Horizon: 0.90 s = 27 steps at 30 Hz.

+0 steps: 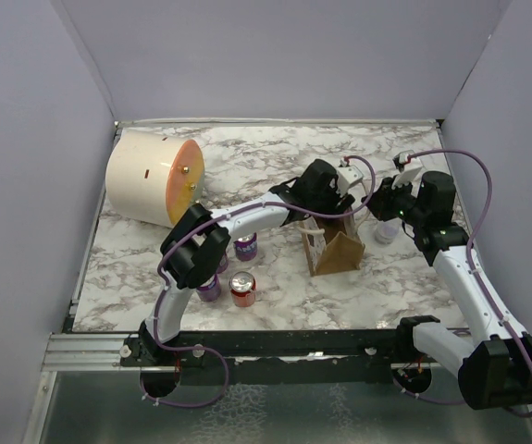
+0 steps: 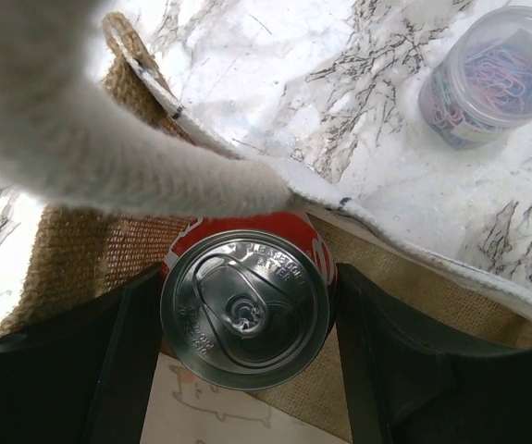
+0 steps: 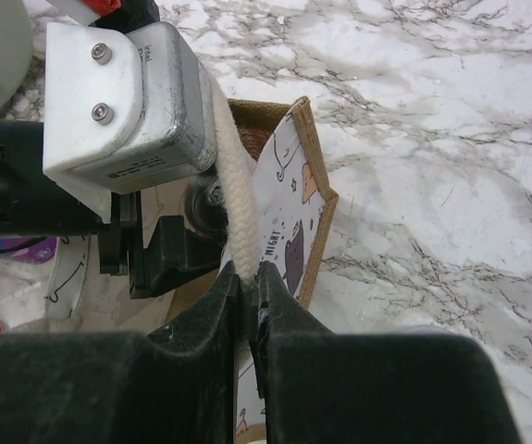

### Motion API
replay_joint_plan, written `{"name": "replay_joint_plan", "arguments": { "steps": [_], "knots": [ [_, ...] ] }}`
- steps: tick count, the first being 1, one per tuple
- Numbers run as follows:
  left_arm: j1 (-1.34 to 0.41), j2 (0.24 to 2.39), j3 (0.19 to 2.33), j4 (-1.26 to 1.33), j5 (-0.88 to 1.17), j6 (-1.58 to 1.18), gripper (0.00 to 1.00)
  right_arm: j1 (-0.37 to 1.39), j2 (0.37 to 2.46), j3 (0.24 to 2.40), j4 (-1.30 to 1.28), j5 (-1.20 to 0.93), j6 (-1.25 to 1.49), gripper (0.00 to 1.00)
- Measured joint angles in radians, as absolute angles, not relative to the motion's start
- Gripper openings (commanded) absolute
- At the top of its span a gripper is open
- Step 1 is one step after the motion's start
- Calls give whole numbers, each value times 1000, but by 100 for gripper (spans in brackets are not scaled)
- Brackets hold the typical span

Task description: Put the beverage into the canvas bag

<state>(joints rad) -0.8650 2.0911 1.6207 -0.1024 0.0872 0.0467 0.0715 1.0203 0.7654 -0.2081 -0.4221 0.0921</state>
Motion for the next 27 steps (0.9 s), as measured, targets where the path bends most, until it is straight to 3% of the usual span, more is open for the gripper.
{"name": "replay_joint_plan", "arguments": {
  "steps": [7, 16, 27],
  "knots": [
    [-859, 2091, 1621, -105, 142, 54, 75, 72, 1020, 765, -208, -422, 92, 1],
    [-859, 2082, 1621, -107, 218, 64, 97, 72, 1020, 765, -208, -422, 92, 1],
    [-858, 1993, 1621, -151, 294, 114, 99, 70, 1018, 765, -208, -422, 91, 1]
  ]
}}
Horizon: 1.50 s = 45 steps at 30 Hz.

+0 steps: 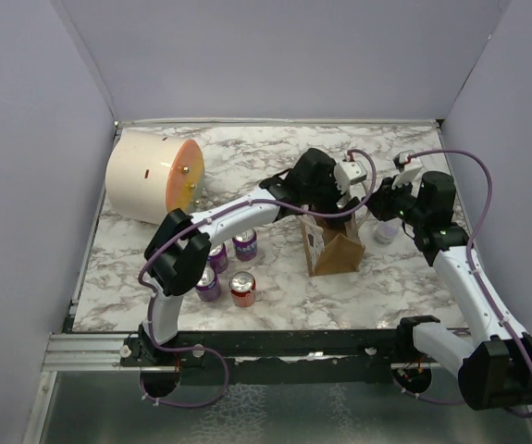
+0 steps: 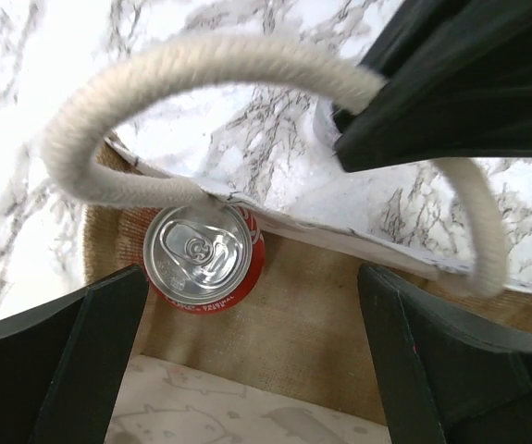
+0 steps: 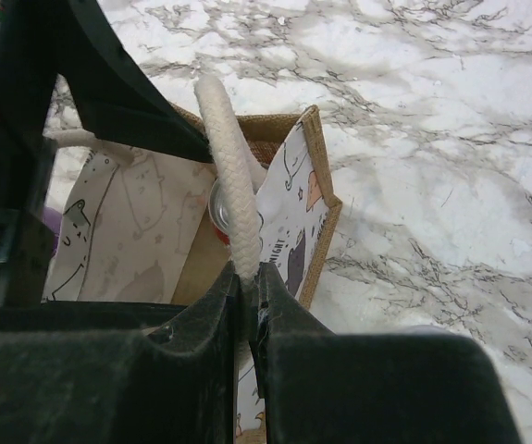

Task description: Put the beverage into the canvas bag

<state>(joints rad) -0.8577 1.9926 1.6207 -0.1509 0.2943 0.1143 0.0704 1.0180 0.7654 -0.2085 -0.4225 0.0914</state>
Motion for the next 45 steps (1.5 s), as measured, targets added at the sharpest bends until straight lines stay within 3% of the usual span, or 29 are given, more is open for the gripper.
{"name": "replay_joint_plan", "arguments": {
  "steps": [17, 29, 45],
  "knots": [
    [-851, 1783, 1621, -314, 316, 310, 97, 66, 1014, 765, -209, -447, 54, 1],
    [-735, 1477, 1594, -469, 302, 398, 96, 65, 1014, 766, -209, -527, 4, 1],
    [-476, 1182, 1154, -497, 270, 369, 97, 65, 1028, 817, -241, -616, -35, 4]
  ]
}}
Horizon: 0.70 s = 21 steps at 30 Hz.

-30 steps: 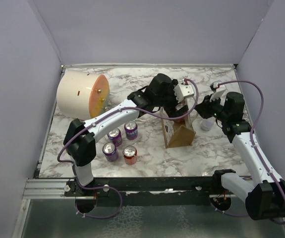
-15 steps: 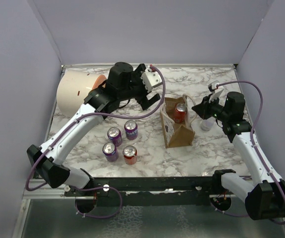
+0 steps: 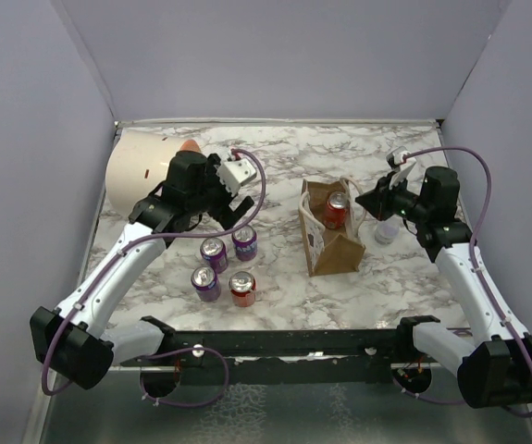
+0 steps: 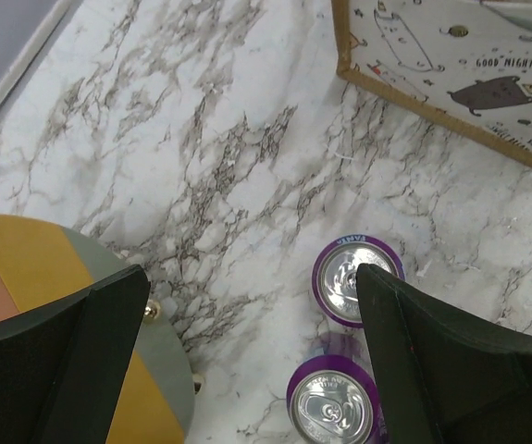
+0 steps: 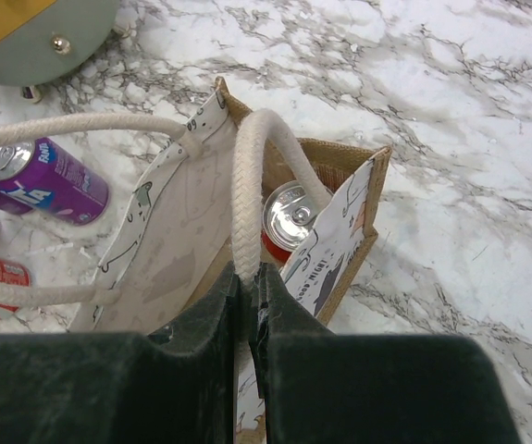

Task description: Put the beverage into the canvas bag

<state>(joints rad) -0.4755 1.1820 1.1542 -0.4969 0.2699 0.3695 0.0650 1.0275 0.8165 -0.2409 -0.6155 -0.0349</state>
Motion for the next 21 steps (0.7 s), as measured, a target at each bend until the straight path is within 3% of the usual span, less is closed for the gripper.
{"name": "replay_joint_plan", "arguments": {
  "steps": [9, 17, 21],
  "knots": [
    [-472, 1171, 1064, -511, 236, 403, 97, 65, 1024, 817, -241, -627, -35, 14],
    [-472, 1185, 1044, -511, 236, 411, 97, 65, 1025, 820, -258, -648, -36, 34],
    [-472, 1193, 1036, -510, 236, 421, 97, 65, 1049, 849, -281, -656, -35, 39]
  ]
}}
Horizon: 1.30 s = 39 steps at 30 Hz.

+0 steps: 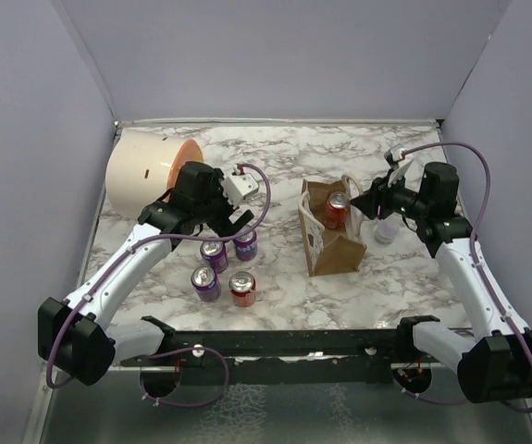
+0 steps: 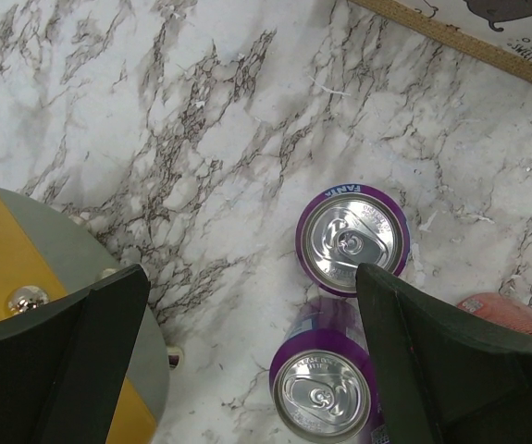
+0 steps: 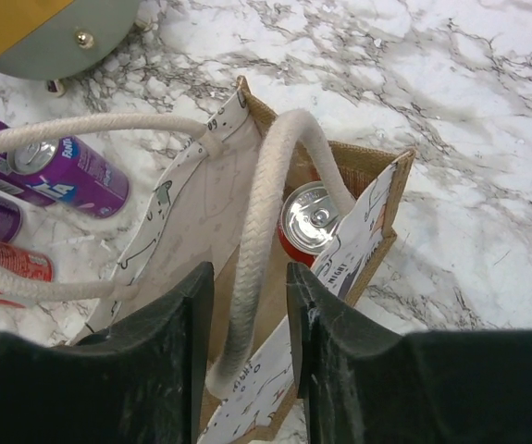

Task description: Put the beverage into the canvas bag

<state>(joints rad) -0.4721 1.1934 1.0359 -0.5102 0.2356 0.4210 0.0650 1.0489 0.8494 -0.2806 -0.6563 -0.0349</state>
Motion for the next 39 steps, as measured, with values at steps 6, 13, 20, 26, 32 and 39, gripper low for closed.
{"name": "replay_joint_plan", "arguments": {
  "steps": [6, 13, 20, 26, 32, 39],
  "knots": [
    [-472, 1208, 1018, -511, 236, 437, 97, 65, 1072, 881, -290, -662, -31, 41],
    [-472, 1214, 1016, -511, 236, 445, 97, 65, 1110, 923, -294, -662, -23, 36],
    [-472, 1235, 1016, -513, 234, 463, 96, 65, 1140, 966, -309, -640, -2, 20],
    [-472, 1278, 1017, -537, 231, 469, 96, 65, 1119, 961, -321, -568, 2, 17],
    [-472, 1287, 1017, -556, 231, 473, 97, 65, 1074, 935, -321, -538, 2, 15],
    [-472, 1287, 1017, -558, 247, 482, 97, 65, 1055, 920, -319, -532, 2, 14]
  ]
}}
